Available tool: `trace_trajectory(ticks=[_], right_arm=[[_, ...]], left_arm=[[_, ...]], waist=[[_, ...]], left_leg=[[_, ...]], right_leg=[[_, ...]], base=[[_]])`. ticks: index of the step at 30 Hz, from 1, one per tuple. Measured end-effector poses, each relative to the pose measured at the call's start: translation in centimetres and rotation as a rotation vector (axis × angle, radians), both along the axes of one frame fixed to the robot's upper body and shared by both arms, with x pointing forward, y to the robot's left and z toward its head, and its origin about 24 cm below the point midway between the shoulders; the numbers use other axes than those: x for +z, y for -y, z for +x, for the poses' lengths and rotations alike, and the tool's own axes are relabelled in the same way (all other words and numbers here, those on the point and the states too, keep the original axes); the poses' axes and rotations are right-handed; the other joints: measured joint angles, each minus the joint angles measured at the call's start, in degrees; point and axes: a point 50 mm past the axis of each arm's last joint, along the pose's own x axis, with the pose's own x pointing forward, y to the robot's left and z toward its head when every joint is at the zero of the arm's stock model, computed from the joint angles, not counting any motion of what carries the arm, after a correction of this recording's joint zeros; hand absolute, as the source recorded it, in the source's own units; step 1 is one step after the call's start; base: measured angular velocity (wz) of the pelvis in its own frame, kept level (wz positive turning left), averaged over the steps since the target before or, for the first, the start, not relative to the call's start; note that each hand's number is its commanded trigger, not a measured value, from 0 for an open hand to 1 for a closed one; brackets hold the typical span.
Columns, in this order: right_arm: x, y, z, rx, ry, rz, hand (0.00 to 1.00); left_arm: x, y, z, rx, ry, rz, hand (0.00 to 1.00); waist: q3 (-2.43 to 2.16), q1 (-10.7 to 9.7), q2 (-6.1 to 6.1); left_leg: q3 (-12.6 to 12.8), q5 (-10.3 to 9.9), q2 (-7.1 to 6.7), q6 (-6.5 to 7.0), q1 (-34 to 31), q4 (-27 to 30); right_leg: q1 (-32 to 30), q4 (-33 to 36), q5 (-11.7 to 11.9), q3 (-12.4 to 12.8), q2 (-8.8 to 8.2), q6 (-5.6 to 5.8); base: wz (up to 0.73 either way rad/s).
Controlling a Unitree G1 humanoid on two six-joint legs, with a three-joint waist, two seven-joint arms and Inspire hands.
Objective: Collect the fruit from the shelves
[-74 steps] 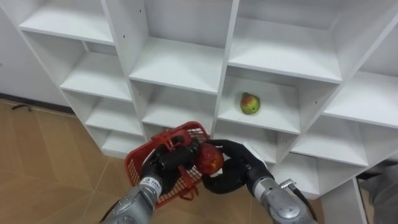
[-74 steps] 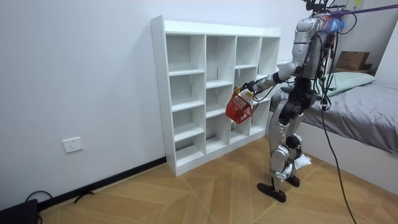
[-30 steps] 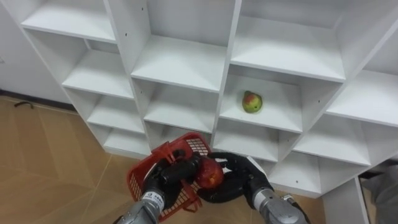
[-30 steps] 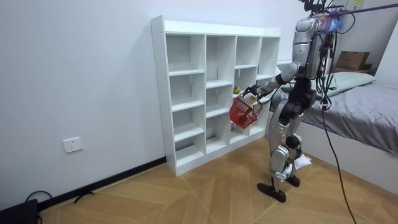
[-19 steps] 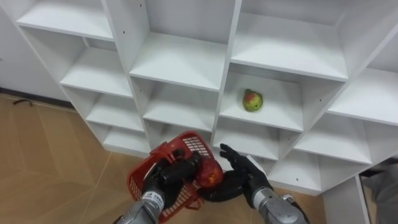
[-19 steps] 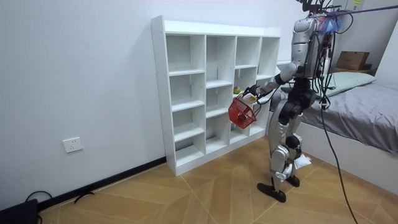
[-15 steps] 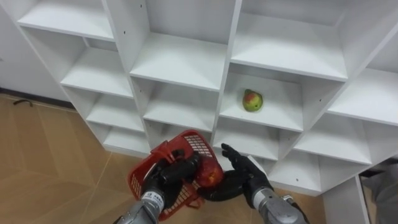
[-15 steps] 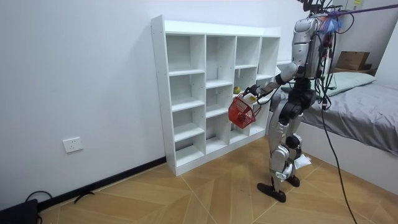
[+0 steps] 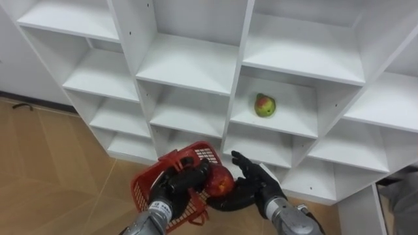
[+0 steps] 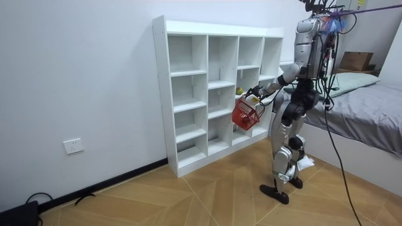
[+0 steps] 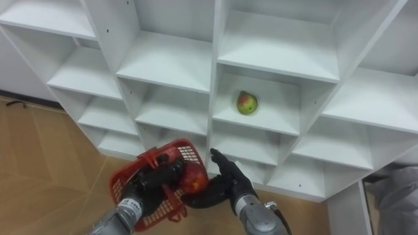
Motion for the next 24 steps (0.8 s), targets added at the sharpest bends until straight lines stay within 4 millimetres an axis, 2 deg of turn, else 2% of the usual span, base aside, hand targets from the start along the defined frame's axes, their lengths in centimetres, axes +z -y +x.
trace_trajectory(ticks=[4,12,15,19,24], right_arm=[[0.0,0.0,0.0,0.002,-0.002,0.0,0.0],[0.0,0.5,0.0,0.016,0.003,-0.024,0.0],[0.7,1.0,0.5,0.04,0.044,-0.074,0.0],[1.4,2.2,1.4,0.014,0.077,-0.099,0.0],[2.4,2.2,2.6,0.015,0.126,-0.071,0.0]], left_arm=[[-0.1,0.0,-0.1,0.0,-0.006,0.002,1.0],[-0.6,-0.4,-0.4,-0.012,-0.02,0.007,1.0],[-0.9,-0.8,-0.5,-0.002,-0.03,0.013,1.0],[-0.9,-1.7,-0.5,0.006,-0.028,0.031,1.0],[-1.1,-1.7,-0.7,-0.025,-0.034,0.033,1.0]], waist=[[-0.15,0.0,-0.32],[-0.17,-0.1,-0.35],[-0.17,-0.1,-0.54],[-0.2,-0.2,-1.54],[-0.16,-0.4,-1.79]], left_leg=[[0.0,0.0,0.0,0.0,0.0,0.0],[0.0,0.0,-0.02,0.0,0.1,0.0],[0.0,0.0,-0.02,0.01,0.1,0.1],[0.0,0.0,0.0,0.0,0.4,0.1],[0.0,0.0,-0.01,0.03,0.6,0.1]], right_leg=[[0.0,0.0,0.0,0.0,0.0,0.0],[0.2,0.0,0.0,0.0,-0.03,0.0],[0.2,0.1,0.0,0.0,-0.06,0.01],[0.5,0.0,0.0,0.0,-0.03,0.0],[0.8,0.0,0.0,0.0,-0.04,0.01]], base=[[0.0],[0.0],[0.0],[0.0],[0.0]])
